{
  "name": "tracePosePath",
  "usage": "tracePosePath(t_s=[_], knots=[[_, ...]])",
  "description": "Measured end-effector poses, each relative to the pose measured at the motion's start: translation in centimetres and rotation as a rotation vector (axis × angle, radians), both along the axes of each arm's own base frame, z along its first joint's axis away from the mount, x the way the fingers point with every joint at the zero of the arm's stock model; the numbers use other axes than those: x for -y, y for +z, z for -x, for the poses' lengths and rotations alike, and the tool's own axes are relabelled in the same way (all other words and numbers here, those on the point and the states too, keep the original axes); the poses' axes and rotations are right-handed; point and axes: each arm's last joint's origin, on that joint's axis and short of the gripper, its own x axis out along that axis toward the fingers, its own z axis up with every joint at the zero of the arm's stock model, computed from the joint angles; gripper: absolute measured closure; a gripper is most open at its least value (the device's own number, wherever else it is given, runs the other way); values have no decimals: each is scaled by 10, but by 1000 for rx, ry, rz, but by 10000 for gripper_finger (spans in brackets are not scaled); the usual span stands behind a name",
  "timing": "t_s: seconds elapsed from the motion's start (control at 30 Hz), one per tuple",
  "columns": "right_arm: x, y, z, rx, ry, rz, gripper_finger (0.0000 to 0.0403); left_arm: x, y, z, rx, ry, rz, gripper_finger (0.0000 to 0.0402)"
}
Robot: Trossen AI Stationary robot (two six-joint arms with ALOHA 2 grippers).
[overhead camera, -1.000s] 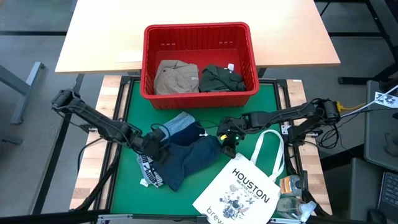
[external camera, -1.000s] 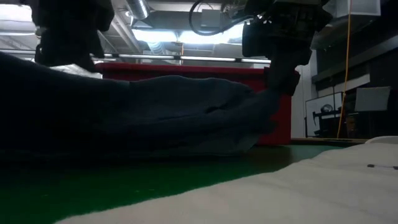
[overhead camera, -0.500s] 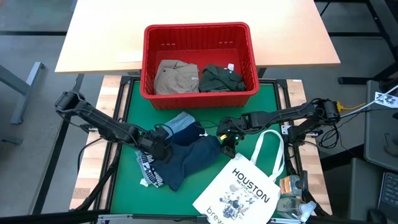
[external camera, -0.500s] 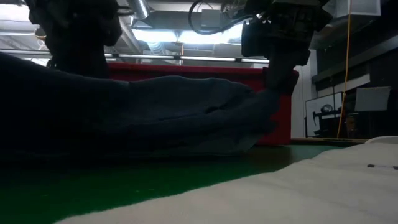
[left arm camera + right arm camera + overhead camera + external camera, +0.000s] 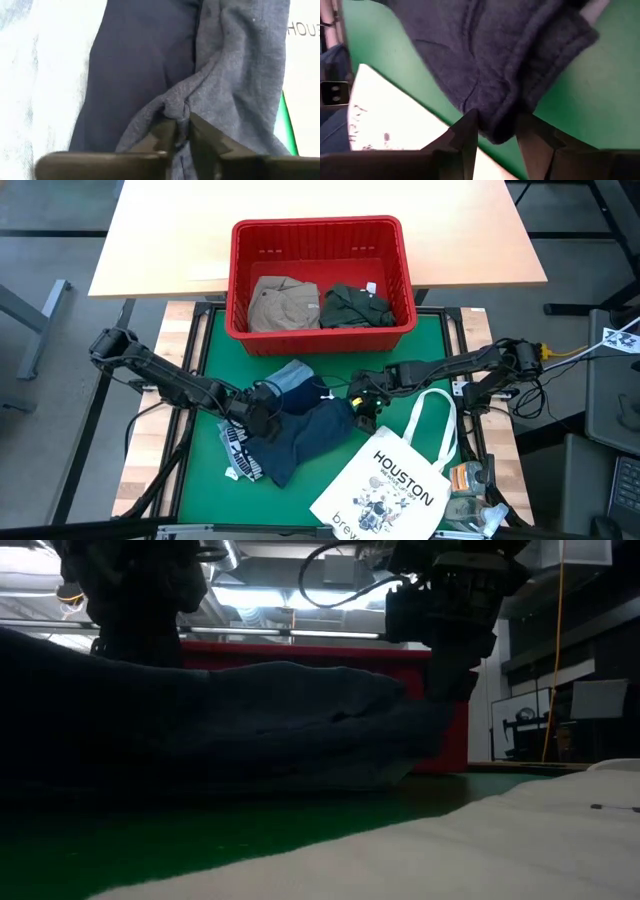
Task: Fold Laundry from Bin
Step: Fold the gray shorts
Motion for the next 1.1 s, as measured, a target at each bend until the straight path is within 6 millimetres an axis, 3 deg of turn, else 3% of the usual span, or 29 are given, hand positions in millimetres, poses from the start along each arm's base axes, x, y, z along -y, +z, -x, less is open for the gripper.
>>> tracePosePath(t_s=[0.07,0.33,0.63,0.83,1.1], knots=[[0,0,0,-5,-2,4,289,0,2,2,2,-12,24,390],[0,-3,-1,-11,-2,4,349,-10,14,17,-33,9,24,398],[0,-7,-3,-19,-3,4,361,-31,19,22,-74,-21,-46,393],[0,-7,-3,-16,-3,5,361,-39,19,20,-92,-80,-111,365],[0,-7,-3,-16,-4,6,361,-42,21,19,-75,-141,-42,283]])
